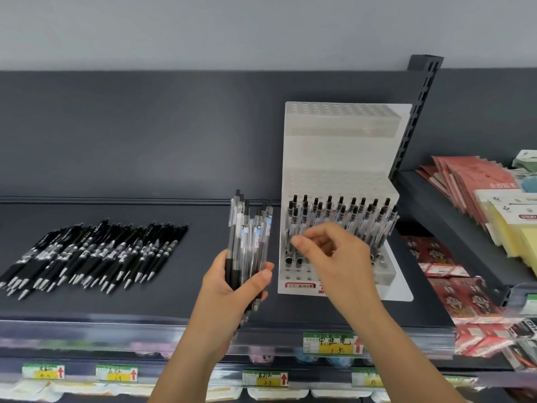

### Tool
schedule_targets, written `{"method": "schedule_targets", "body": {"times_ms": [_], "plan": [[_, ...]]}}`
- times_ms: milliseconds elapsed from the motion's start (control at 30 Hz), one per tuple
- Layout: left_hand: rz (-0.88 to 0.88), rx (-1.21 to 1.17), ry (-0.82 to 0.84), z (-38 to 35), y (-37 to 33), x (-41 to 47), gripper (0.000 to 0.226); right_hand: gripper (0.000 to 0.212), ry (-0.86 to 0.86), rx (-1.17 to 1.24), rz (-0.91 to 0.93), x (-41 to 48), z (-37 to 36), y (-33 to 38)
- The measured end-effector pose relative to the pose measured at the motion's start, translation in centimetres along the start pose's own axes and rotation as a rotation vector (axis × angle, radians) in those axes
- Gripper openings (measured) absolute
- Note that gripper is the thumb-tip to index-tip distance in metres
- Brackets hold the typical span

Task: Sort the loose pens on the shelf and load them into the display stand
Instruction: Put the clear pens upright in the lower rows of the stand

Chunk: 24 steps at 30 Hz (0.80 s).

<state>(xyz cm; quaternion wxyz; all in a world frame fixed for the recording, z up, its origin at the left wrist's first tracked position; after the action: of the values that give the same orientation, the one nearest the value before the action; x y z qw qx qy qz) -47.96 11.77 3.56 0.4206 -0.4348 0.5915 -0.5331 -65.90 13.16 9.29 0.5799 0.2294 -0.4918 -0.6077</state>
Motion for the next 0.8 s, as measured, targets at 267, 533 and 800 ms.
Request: {"method": "schedule_targets", "body": {"times_ms": [267,533,800], "plan": [[-0.012,0.040,0.139,-2.2,-0.5,-0.3,0.038,0.011,0.202,0.359,-0.137,-0.4,-2.9,-0.7],[-0.017,-0.020,0.115,-1.9,-0.2,-0.4,0.034,0.021,0.252,0.613,-0.212,-1.0,-3.2,-1.2],[0.004,-0.129,0.093,-2.1,0.1,-0.8,0.024,0.011,0.241,0.639,-0.185,-1.4,-2.6,-1.4]]}}
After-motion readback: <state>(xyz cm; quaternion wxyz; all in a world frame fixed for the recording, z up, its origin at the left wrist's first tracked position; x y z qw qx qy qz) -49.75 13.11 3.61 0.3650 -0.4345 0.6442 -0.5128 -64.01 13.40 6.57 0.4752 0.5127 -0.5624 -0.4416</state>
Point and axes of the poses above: each hand's wrist, its own x-axis towards the middle knuckle, its own z-axis out of the back of the hand, y = z × x, the point moved 10 cm from there along x, towards the middle knuckle, and after that the axes turned 6 degrees about y, right-handed, at the moved point
